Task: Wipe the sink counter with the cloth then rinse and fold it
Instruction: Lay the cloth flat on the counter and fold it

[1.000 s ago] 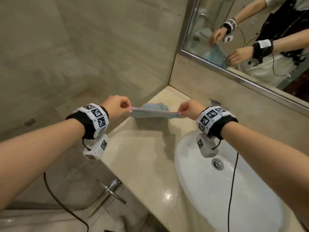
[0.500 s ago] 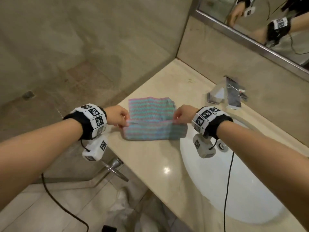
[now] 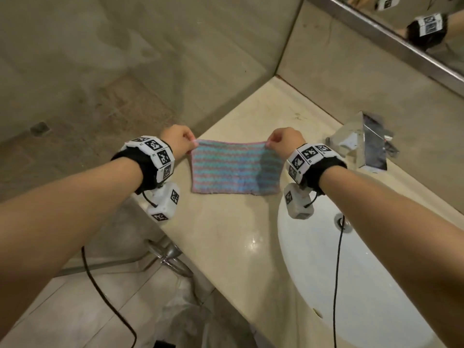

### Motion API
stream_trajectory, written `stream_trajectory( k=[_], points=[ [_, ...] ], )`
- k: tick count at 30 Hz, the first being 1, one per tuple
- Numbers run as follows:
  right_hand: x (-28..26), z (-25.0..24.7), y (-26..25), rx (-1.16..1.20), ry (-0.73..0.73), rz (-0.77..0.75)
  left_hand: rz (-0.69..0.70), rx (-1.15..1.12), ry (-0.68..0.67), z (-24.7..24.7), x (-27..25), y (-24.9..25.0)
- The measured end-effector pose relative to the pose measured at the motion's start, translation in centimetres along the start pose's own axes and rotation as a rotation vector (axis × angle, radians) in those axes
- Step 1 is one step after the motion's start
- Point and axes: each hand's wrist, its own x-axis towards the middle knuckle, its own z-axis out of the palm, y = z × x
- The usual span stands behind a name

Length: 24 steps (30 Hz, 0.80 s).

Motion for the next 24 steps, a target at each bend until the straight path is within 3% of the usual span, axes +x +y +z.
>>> stream_trajectory(
  k=[5,13,19,24],
  points=[
    [0.4,0.5,0.2,0.012,0.027,0.036,-0.040,0.089,0.020,0.4,-0.3,0.1],
    [-1.8,1.1,2.2,-0.078,-0.048,0.303,-0.066,0.198,-0.005,0.3,-2.9,0.4],
    [-3.9,3.1,3.5,0.023,-0.185,0.388,-0.091,0.357,-0.215,1.4,-6.6,1.5],
    [-5.3,2.7,3.6,0.135,-0.306,0.398,-0.297,-0.012,-0.250,2.7,-6.8,-0.2]
  ],
)
